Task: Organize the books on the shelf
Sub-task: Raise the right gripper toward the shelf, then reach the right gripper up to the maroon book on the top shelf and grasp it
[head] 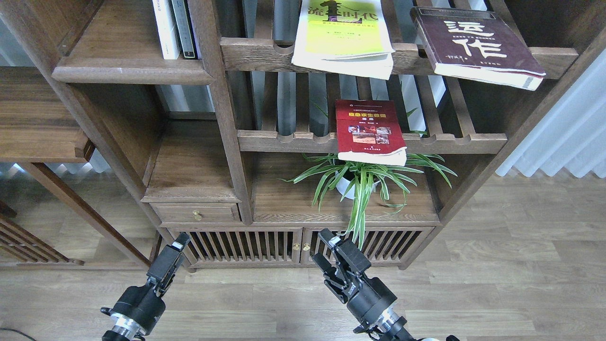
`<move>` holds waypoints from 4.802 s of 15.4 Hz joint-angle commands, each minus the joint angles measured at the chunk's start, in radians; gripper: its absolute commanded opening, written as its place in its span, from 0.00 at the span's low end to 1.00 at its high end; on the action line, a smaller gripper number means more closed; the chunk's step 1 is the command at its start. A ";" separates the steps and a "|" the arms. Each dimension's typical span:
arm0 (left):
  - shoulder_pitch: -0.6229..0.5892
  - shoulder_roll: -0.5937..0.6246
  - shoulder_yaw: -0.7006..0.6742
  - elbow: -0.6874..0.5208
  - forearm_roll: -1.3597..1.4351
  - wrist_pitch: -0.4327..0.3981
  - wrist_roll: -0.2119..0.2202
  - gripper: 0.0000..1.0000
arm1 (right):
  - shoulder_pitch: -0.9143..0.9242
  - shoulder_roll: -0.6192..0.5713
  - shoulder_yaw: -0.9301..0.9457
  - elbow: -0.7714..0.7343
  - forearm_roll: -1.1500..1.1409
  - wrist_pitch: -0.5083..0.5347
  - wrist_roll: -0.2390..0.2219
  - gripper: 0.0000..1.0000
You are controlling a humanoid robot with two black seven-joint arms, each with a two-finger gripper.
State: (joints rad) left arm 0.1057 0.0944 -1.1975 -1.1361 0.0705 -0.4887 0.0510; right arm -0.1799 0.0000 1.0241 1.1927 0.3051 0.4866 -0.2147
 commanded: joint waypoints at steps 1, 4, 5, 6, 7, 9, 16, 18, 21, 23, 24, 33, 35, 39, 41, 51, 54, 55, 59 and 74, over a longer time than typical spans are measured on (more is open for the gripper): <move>-0.001 0.002 0.006 0.041 0.000 0.000 0.007 1.00 | 0.008 0.000 0.001 -0.022 0.000 0.002 0.002 0.99; -0.003 0.001 -0.005 0.045 -0.001 0.000 0.009 1.00 | 0.013 0.000 0.001 -0.036 0.005 0.002 0.002 0.99; -0.003 0.002 -0.011 0.044 -0.001 0.000 0.009 1.00 | 0.014 0.000 0.001 -0.036 0.005 0.002 0.002 0.99; -0.003 0.002 -0.011 0.044 -0.001 0.000 0.009 1.00 | 0.020 0.000 0.001 -0.038 0.005 0.002 0.002 0.99; -0.003 0.002 -0.011 0.042 -0.001 0.000 0.009 1.00 | 0.028 0.000 0.001 -0.039 0.005 0.002 0.002 0.99; -0.001 0.005 -0.007 0.042 -0.001 0.000 0.009 1.00 | 0.072 0.000 0.001 -0.062 0.006 0.002 0.002 0.99; -0.001 0.001 -0.008 0.036 -0.001 0.000 0.010 1.00 | 0.131 -0.069 -0.016 -0.137 0.003 0.002 0.009 0.99; -0.001 0.005 -0.010 0.033 -0.001 0.000 0.009 1.00 | 0.142 -0.077 -0.007 -0.086 0.003 0.002 0.006 0.99; -0.004 0.002 -0.013 0.035 -0.001 0.000 0.009 1.00 | 0.162 -0.084 0.025 -0.035 0.032 0.002 0.024 0.99; -0.001 0.005 -0.014 0.036 -0.001 0.000 0.009 1.00 | 0.148 -0.077 0.098 0.066 0.095 0.002 0.055 0.99; 0.002 0.005 -0.016 0.038 -0.001 0.000 0.009 1.00 | 0.143 -0.077 0.106 0.102 0.097 0.002 0.055 0.99; 0.012 0.013 -0.048 0.038 -0.001 0.000 0.009 1.00 | 0.143 -0.020 0.203 0.331 0.098 -0.051 0.057 0.99; 0.011 0.013 -0.050 0.038 -0.001 0.000 0.009 1.00 | 0.192 0.000 0.305 0.357 0.097 -0.156 0.057 0.99; 0.012 0.013 -0.048 0.039 -0.001 0.000 0.009 1.00 | 0.257 0.000 0.405 0.351 0.094 -0.255 0.118 0.99; 0.012 0.013 -0.048 0.041 -0.001 0.000 0.009 1.00 | 0.261 0.000 0.421 0.349 0.092 -0.256 0.118 0.99; 0.011 0.013 -0.047 0.044 -0.001 0.000 0.007 1.00 | 0.264 -0.020 0.505 0.351 0.091 -0.256 0.118 0.98; 0.008 0.013 -0.045 0.044 -0.001 0.000 0.007 1.00 | 0.286 -0.054 0.550 0.325 0.088 -0.282 0.118 0.97; 0.005 0.013 -0.044 0.044 0.000 0.000 0.009 1.00 | 0.296 -0.061 0.559 0.315 0.088 -0.287 0.118 0.96; 0.003 0.011 -0.044 0.044 -0.001 0.000 0.009 1.00 | 0.353 -0.063 0.606 0.283 0.086 -0.380 0.120 0.86; 0.003 0.013 -0.045 0.045 -0.001 0.000 0.009 1.00 | 0.379 -0.100 0.676 0.257 0.098 -0.464 0.144 0.22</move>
State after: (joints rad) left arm 0.1089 0.1072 -1.2412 -1.0921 0.0690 -0.4887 0.0598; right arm 0.2025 -0.0887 1.7049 1.4480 0.3967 0.0189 -0.0685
